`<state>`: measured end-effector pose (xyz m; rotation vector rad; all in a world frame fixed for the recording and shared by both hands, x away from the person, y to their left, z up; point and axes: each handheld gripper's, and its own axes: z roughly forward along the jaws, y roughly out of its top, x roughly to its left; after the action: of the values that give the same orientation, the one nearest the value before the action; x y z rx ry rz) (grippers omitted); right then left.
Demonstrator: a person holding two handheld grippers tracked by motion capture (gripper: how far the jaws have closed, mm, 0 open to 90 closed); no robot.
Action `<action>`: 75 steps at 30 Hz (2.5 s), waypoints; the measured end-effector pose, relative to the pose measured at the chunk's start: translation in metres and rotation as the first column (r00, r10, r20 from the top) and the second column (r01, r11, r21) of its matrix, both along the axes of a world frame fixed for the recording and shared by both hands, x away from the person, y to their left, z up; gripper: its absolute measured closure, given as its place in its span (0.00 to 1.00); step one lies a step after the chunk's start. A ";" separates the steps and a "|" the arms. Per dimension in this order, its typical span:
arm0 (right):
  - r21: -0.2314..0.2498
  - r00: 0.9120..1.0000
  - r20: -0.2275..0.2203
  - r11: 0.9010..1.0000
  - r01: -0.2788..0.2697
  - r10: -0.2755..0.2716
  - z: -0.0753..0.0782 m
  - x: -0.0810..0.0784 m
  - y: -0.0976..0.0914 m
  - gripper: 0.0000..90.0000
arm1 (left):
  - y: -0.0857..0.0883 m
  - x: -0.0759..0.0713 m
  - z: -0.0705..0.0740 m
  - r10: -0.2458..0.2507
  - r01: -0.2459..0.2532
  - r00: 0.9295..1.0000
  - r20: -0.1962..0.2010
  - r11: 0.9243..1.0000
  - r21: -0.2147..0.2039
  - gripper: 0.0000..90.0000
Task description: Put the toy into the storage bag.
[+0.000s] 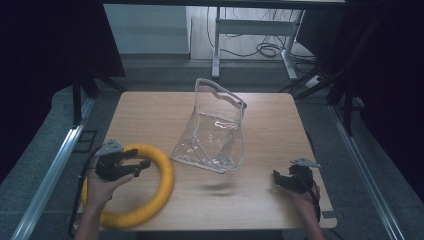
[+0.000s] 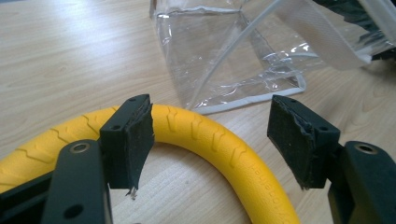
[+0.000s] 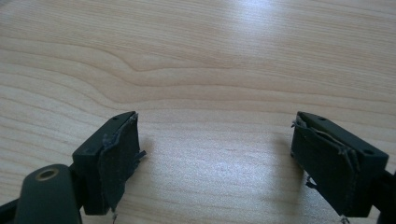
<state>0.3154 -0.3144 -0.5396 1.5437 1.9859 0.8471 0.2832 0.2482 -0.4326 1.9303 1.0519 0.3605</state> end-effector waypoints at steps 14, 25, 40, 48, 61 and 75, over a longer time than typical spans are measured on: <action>0.001 1.000 0.000 1.000 0.001 -0.001 0.000 0.001 0.000 0.18 | 0.017 -0.020 0.012 -0.082 0.082 0.996 -0.039 0.997 0.007 0.33; 0.000 1.000 0.001 1.000 0.003 -0.003 0.000 0.001 0.000 0.18 | 0.020 -0.040 0.003 -0.147 0.160 0.979 -0.139 0.983 0.089 0.31; -0.002 1.000 0.002 1.000 0.023 -0.023 0.000 0.001 -0.001 0.18 | -0.013 -0.054 -0.029 -0.233 0.296 0.923 -0.306 0.938 0.180 0.31; -0.002 1.000 0.002 1.000 0.023 -0.023 0.000 0.001 -0.001 0.18 | -0.035 -0.060 -0.045 -0.255 0.356 0.896 -0.365 0.902 0.244 0.31; -0.002 1.000 0.002 1.000 0.026 -0.026 0.000 0.001 -0.001 0.18 | -0.062 -0.058 -0.072 -0.185 0.362 0.882 -0.434 0.855 0.371 0.39; -0.003 1.000 0.002 1.000 0.028 -0.027 0.000 0.001 -0.001 0.18 | -0.061 -0.060 -0.076 -0.143 0.296 0.916 -0.374 0.870 0.393 0.57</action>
<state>0.3161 -0.3155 -0.5396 1.5645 1.9591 0.8344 0.2230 0.1876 -0.5091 2.5704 1.0001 0.1466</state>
